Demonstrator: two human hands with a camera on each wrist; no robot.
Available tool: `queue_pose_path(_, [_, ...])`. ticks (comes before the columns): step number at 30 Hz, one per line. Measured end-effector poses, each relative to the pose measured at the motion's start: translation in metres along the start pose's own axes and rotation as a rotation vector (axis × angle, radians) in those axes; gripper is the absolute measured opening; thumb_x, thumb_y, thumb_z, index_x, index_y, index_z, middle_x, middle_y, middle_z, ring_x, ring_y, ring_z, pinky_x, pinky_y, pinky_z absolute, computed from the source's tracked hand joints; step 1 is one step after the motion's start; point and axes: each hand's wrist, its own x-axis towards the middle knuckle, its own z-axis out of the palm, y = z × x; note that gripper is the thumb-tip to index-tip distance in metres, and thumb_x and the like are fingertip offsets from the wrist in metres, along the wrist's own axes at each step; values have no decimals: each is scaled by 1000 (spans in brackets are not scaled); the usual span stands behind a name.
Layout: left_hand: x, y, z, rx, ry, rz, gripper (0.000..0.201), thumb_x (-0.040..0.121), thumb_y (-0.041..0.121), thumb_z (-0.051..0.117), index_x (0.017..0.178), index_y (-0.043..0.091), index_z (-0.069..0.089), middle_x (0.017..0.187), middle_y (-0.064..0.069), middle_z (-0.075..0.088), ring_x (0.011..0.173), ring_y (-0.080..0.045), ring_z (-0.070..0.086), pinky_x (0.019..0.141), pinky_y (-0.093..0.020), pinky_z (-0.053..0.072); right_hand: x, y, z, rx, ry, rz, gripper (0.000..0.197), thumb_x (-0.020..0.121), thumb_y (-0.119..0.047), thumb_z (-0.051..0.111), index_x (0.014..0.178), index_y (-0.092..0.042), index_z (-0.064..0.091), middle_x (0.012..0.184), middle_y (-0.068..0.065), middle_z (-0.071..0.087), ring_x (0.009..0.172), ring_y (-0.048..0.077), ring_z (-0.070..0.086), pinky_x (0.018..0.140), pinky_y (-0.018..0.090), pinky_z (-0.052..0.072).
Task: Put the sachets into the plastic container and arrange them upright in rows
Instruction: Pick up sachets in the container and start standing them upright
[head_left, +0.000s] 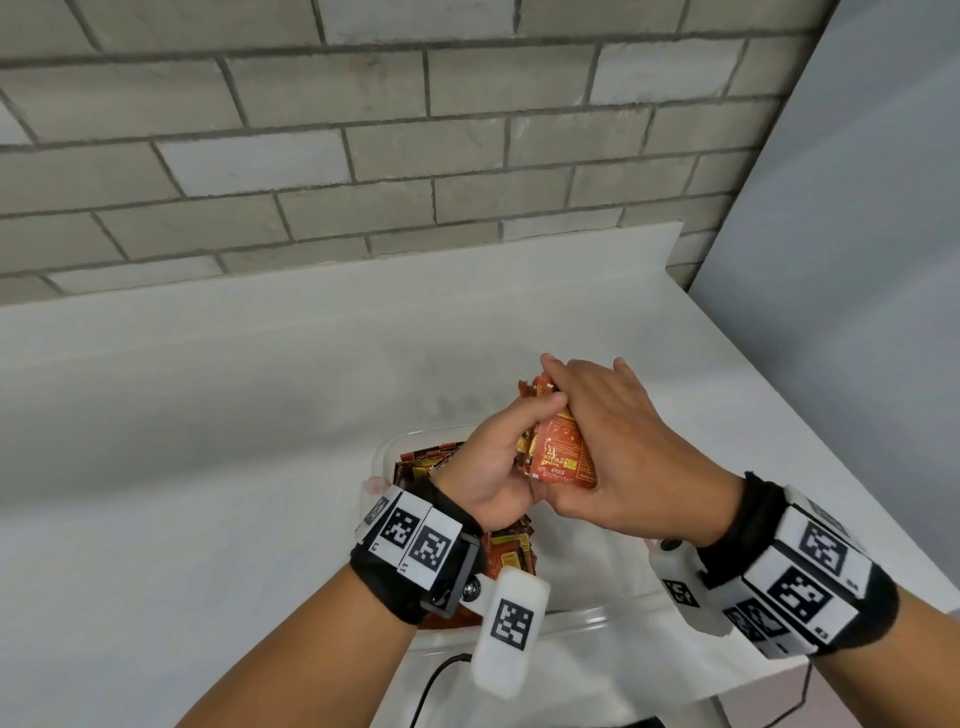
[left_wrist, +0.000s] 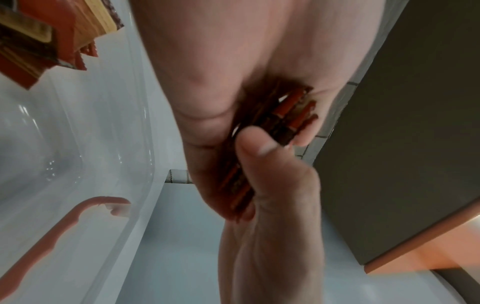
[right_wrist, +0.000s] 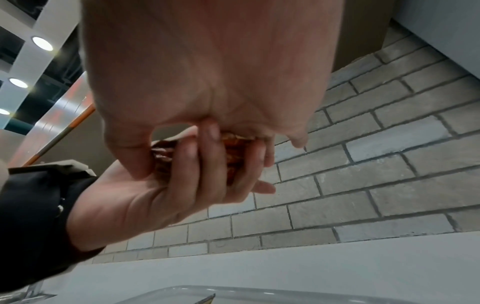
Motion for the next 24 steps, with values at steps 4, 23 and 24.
queue_pose_path(4, [3,1,4,17,19,-38,60,84,39,57,133,8,45,101,-7,67,96,-17,66,81,-28,54,4,-2,0,68,-3,14,115,66,-69,61,152,-19,3,143,-6,34,133,9,29,118,32,10])
queue_pose_path(23, [6,1,-10,128,-46,-2,82,50,50,88,114,9,55,92,-6,70,86,-16,69,66,-27,57,9,5,5,317,9,42,90,67,-33,84,140,-22,33,127,-6,47,112,4,47,92,7,36])
queue_pose_path(24, [7,0,-11,133,-36,6,81,51,49,88,113,10,55,91,-6,70,85,-16,69,64,-27,57,10,5,5,313,18,37,87,67,-32,84,138,-22,36,125,-5,48,110,5,48,91,8,37])
